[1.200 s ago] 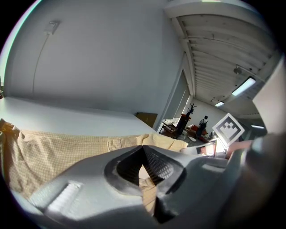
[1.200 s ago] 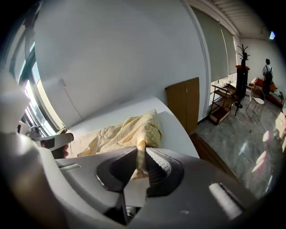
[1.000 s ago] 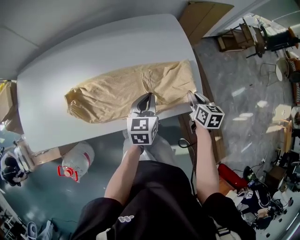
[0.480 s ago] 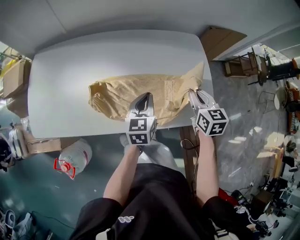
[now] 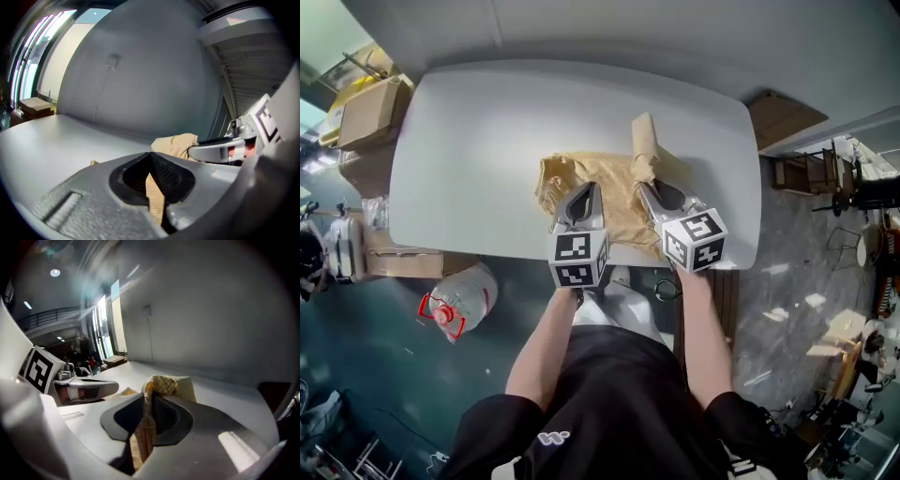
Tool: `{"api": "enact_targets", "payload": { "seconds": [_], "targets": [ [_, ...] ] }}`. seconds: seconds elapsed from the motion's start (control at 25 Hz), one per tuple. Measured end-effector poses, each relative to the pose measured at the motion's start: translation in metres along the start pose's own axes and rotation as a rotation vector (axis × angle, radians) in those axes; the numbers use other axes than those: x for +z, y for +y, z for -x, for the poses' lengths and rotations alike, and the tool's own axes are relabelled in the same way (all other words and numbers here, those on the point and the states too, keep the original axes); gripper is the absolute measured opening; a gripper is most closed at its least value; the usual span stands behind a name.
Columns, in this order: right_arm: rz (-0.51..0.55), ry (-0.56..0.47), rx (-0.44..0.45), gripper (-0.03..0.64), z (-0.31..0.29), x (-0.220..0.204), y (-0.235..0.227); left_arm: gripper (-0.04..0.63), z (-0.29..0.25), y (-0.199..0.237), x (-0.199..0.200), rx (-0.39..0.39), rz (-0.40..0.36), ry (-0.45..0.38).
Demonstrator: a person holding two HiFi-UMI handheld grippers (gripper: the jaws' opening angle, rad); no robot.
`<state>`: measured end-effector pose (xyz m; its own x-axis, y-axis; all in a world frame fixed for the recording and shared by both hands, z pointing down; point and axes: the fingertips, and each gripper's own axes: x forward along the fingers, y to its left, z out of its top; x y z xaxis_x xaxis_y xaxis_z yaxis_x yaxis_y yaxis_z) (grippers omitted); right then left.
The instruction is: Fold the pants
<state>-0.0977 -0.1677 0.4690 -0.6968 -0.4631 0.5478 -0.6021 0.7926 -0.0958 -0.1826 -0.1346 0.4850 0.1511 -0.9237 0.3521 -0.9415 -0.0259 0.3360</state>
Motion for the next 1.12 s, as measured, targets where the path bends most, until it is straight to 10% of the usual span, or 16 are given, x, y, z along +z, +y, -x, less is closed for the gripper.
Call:
{"api": "enact_targets", "payload": {
  "seconds": [0.36, 0.68, 0.92, 1.12],
  "targets": [
    [0.063, 0.159, 0.253, 0.051, -0.107, -0.06, 0.111, 0.002, 0.043, 0.096, -0.011, 0.163, -0.004, 0.041],
    [0.44, 0.285, 0.371, 0.057, -0.124, -0.109, 0.168, 0.002, 0.049, 0.119, -0.028, 0.194, -0.002, 0.085],
    [0.309, 0.289, 0.481, 0.25, -0.13, -0.129, 0.185, 0.002, 0.044, 0.118, -0.038, 0.182, 0.008, 0.116],
    [0.242, 0.283, 0.511, 0.249, -0.126, -0.119, 0.181, 0.002, 0.042, 0.116, -0.04, 0.171, 0.026, 0.118]
  ]
}}
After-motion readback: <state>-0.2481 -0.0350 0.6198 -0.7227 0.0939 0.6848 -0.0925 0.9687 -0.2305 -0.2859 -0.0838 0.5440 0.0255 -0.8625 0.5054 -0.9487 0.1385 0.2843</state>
